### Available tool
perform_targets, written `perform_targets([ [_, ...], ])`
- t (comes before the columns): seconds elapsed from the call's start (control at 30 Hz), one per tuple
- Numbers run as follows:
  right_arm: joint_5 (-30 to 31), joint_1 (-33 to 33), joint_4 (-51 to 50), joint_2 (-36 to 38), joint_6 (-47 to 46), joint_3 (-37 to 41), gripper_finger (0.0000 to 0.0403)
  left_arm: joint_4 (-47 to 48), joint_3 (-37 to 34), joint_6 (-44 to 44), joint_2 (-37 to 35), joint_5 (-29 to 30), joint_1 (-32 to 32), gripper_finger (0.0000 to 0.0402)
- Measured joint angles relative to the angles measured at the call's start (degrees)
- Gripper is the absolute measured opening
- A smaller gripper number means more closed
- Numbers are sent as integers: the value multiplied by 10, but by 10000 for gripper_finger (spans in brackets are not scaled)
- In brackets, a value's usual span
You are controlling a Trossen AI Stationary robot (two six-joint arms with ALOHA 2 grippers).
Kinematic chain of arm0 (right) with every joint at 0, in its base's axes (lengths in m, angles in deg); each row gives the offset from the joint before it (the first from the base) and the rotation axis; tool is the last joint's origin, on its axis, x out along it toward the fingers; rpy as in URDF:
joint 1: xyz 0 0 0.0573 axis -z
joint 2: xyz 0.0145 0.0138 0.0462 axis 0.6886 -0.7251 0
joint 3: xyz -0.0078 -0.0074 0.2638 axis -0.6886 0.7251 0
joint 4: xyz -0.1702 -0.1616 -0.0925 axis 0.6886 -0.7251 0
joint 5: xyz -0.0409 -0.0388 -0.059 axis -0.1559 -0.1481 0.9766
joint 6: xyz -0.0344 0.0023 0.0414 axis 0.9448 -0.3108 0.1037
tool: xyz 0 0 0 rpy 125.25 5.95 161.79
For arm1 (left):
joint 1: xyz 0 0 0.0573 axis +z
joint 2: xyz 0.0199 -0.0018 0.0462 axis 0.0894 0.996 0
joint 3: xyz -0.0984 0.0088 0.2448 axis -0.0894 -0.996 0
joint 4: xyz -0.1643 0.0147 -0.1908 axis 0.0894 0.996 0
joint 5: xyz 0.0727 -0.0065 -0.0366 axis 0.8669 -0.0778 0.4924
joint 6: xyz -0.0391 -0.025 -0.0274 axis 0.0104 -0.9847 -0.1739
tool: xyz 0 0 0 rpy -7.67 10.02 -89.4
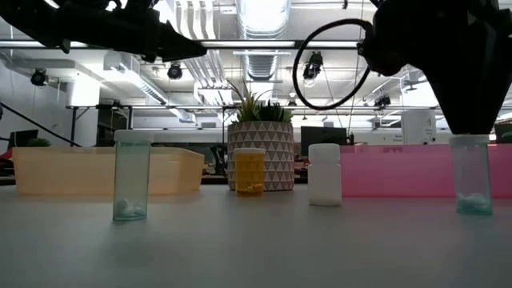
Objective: Pick and place medicine bottles into bin by pill shape (circle, oval)
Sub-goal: Put the middle small blue pill bottle in the pink bin
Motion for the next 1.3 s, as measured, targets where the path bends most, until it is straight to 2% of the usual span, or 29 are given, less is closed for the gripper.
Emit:
perform_targets([
  [0.53, 10, 0, 68, 0, 1, 43, 222, 0, 0, 0, 0, 0, 0, 140],
  [1.1, 4, 0, 69, 0, -1, 43, 120, 0, 0, 0, 0, 0, 0, 140],
  [1.3, 4, 0, 69, 0, -1, 43, 113, 0, 0, 0, 0, 0, 0, 140],
])
